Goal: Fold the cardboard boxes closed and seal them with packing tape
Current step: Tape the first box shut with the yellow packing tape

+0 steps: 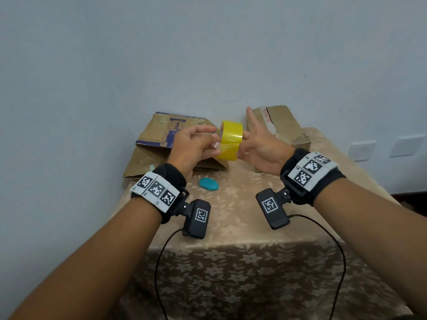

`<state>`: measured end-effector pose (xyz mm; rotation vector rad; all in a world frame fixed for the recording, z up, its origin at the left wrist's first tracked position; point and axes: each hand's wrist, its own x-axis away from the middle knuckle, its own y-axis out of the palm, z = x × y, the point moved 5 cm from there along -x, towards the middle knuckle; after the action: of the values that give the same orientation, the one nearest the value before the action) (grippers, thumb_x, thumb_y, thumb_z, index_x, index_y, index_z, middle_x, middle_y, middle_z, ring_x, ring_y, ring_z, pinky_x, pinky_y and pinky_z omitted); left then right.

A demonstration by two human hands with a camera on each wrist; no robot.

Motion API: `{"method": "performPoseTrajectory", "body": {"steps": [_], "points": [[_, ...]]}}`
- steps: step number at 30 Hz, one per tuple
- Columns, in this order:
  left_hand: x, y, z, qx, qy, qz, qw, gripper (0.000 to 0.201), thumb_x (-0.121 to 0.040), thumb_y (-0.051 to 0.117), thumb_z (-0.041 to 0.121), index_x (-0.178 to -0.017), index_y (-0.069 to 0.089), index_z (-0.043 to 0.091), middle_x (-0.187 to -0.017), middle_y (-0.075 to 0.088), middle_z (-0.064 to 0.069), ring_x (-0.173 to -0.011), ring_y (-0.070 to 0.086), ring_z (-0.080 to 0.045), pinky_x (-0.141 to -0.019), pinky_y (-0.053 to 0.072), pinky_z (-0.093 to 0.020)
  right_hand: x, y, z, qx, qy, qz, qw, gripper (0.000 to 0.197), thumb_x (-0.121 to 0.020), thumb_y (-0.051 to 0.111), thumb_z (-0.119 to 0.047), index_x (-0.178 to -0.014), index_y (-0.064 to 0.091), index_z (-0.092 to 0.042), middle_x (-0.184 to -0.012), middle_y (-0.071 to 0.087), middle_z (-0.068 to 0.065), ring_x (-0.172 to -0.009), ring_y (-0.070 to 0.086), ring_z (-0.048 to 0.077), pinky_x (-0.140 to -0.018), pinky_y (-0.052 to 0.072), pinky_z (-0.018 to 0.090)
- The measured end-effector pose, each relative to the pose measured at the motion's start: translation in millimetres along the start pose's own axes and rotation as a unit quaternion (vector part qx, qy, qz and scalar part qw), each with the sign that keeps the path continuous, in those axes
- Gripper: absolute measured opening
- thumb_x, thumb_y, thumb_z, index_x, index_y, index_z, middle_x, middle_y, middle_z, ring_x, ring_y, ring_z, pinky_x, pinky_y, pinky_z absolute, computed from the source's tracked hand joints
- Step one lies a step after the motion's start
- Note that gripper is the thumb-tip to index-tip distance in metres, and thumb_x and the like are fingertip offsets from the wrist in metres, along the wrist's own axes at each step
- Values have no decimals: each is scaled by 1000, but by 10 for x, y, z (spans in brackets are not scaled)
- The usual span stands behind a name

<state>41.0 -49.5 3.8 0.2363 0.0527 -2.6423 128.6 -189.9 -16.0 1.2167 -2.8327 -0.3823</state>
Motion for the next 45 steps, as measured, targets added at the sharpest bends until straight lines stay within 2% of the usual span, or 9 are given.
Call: {"method": "performPoseTrajectory", "body": {"steps": [6, 10, 15, 20, 27, 35, 37, 41, 45], "points": [[29, -3, 4, 12, 2, -11, 1000, 21, -88, 74, 0, -107, 70, 4, -100, 74, -18, -89, 73, -21, -80, 64, -34, 10, -15, 14, -4, -8, -2, 1000, 127, -83, 43, 32, -155, -14, -55, -153, 51, 8, -114, 60, 25, -90, 48, 39], [32, 4, -4, -26, 15, -12, 999, 30, -84, 77, -4, -113, 69, 1, -97, 75, -13, -88, 74, -20, -79, 64, -35, 30, -19, 0, -4, -13, -7, 1000, 129, -83, 44, 35, -155, -15, -54, -154, 47, 10, -113, 69, 24, -79, 59, 36], [16, 26, -36, -74, -11, -9, 997, 24, -89, 75, 9, -112, 71, 1, -98, 74, -12, -88, 73, -18, -79, 64, -37, 24, -18, -1, 6, -24, -17, 1000, 131, -81, 48, 35, -157, -9, -55, -158, 40, 14, -109, 72, 22, -92, 49, 47], [34, 15, -20, -142, 5, -9, 990, 16, -89, 76, 12, -102, 76, 3, -100, 75, -16, -86, 69, -18, -75, 64, -36, -35, -23, 25, -9, -8, -23, 1000, 135, -77, 51, 34, -154, -5, -61, -170, 10, 18, -151, 33, 39, -90, 55, 44], [38, 17, 17, -198, 48, 1, 979, 8, -92, 73, 12, -98, 74, 7, -90, 73, -8, -84, 70, -14, -71, 64, -32, 45, -13, -1, 29, -21, 12, 999, 127, -86, 52, 30, -156, -11, -55, -155, 42, 21, -117, 64, 33, -102, 48, 51], [37, 86, 38, -228, 57, -11, 972, 9, -98, 59, 10, -103, 65, 5, -93, 68, -10, -75, 70, -14, -62, 62, -28, 72, 164, 70, 138, -55, -28, 989, 136, -73, 85, -5, -154, -12, -57, -116, 58, 42, -95, 60, 40, -92, 41, 81], [32, 72, 35, -234, 45, -20, 971, 11, -99, 57, 10, -105, 63, 3, -87, 67, -8, -68, 69, -13, -62, 62, -30, 83, 163, 47, 142, -48, -27, 988, 124, -82, 80, -2, -160, -4, -48, -112, 63, 42, -95, 66, 41, -94, 48, 73], [28, 78, 24, -251, 33, -33, 967, 10, -102, 52, 9, -109, 58, 3, -83, 66, -6, -61, 68, -6, -60, 60, -26, 81, 110, 36, 159, -12, -12, 987, 99, -94, 63, 11, -165, 6, -29, -101, 76, 14, -85, 77, 22, -77, 62, 30], [5, 81, 82, -298, 79, -9, 951, 5, -104, 53, 15, -101, 56, 13, -102, 57, -3, -87, 63, -17, -60, 59, -23, 116, 161, 44, 190, 23, -27, 981, 87, -97, 59, 11, -163, 14, -22, -104, 75, 21, -86, 77, 29, -73, 63, 32]]}}
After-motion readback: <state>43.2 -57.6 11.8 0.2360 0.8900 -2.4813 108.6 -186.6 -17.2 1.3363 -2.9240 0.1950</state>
